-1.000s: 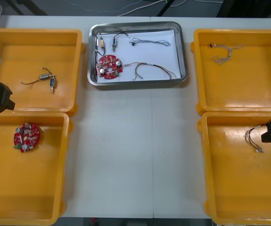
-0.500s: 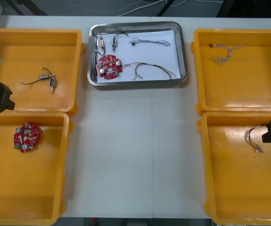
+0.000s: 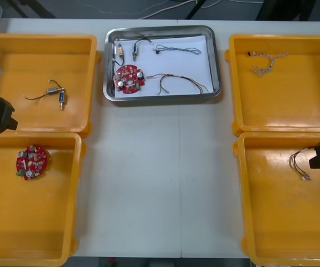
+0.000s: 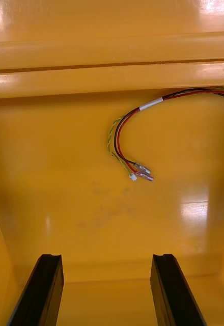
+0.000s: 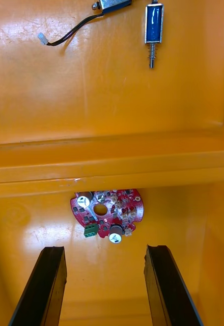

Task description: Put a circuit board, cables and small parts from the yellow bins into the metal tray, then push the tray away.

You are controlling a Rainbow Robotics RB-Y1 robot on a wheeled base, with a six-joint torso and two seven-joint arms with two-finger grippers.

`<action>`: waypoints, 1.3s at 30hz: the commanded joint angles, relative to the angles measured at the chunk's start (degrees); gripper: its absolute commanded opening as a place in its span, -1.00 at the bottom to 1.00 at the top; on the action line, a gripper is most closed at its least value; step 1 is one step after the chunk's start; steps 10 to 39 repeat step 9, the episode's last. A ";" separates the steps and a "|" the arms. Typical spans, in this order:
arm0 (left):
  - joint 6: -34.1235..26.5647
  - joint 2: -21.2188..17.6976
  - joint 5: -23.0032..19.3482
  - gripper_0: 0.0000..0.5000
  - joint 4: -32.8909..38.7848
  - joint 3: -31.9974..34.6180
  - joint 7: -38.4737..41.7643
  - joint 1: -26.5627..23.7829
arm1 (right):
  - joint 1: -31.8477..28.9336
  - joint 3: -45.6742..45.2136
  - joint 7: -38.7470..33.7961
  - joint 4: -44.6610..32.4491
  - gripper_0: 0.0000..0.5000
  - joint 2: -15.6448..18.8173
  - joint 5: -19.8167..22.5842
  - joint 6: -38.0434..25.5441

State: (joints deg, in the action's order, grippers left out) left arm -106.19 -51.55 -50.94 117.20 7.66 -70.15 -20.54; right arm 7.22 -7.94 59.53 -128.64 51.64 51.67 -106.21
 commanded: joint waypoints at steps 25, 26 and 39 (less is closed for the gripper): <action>0.19 -2.59 0.49 0.81 1.63 1.65 -3.86 0.86 | -0.81 -1.91 0.59 -0.30 1.00 0.40 -0.43 0.48; 0.19 -2.59 0.49 0.81 1.63 1.65 -3.86 0.86 | -0.81 -1.91 0.59 -0.30 1.00 0.40 -0.43 0.48; 0.19 -2.59 0.49 0.81 1.63 1.65 -3.86 0.86 | -0.81 -1.91 0.59 -0.30 1.00 0.40 -0.43 0.48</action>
